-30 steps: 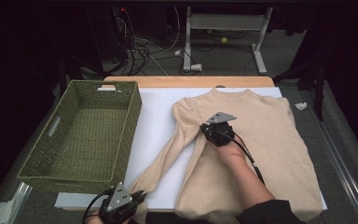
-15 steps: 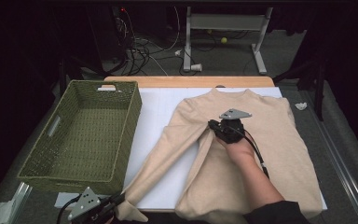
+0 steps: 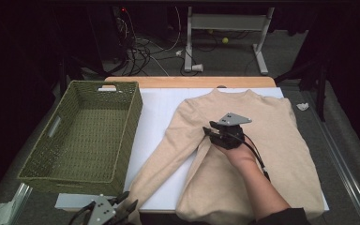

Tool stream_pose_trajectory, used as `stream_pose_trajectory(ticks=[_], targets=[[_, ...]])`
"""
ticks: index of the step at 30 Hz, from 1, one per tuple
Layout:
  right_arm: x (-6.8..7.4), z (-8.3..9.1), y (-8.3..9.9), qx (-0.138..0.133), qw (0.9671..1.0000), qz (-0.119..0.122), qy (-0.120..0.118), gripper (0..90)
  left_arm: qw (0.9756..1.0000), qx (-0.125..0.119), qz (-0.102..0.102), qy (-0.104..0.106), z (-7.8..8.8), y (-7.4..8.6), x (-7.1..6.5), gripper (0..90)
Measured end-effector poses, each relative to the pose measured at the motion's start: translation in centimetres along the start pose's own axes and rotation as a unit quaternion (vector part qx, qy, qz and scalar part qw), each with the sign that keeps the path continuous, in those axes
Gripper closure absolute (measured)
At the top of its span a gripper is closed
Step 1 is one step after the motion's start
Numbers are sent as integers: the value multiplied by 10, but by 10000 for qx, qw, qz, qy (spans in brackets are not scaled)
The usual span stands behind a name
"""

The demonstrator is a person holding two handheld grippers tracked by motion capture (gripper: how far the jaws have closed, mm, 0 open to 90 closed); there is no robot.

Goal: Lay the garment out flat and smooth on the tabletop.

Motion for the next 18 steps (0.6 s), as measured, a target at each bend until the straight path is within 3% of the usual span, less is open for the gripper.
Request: stream_pose_trajectory(ticks=[2, 3, 6, 9, 11, 14, 18], targets=[[9, 2, 1, -17, 9999, 44, -102, 636, 9991, 209, -353, -70, -13, -1, -10, 564], [14, 3, 2, -13, 9999, 68, -147, 636, 9988, 289, -376, -91, -17, -1, -11, 553], [28, 3, 7, 35, 9993, 170, -328, 637, 9982, 507, -215, -232, -27, -1, -7, 433], [37, 2, 10, 74, 9988, 218, -434, 638, 9976, 663, -65, -186, -37, 3, -1, 429], [45, 0, 14, 124, 9980, 298, -551, 640, 9976, 641, -44, -271, -37, 3, 3, 512], [54, -4, 18, 201, 9969, 380, -665, 650, 9973, 696, 142, -159, -37, 2, 11, 759], [63, -11, 23, 302, 9956, 447, -763, 655, 9987, 483, 122, -94, -29, -2, 11, 800]])
Point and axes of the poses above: each handheld gripper's, and its own axes: z roughly backward along the jaws, y roughly out of its underside, x roughly to its left, the point moved 1 cm from there along -z, roughly forward along the jaws, and after that the axes turned 14 degrees about -y, right-handed, at the moved point
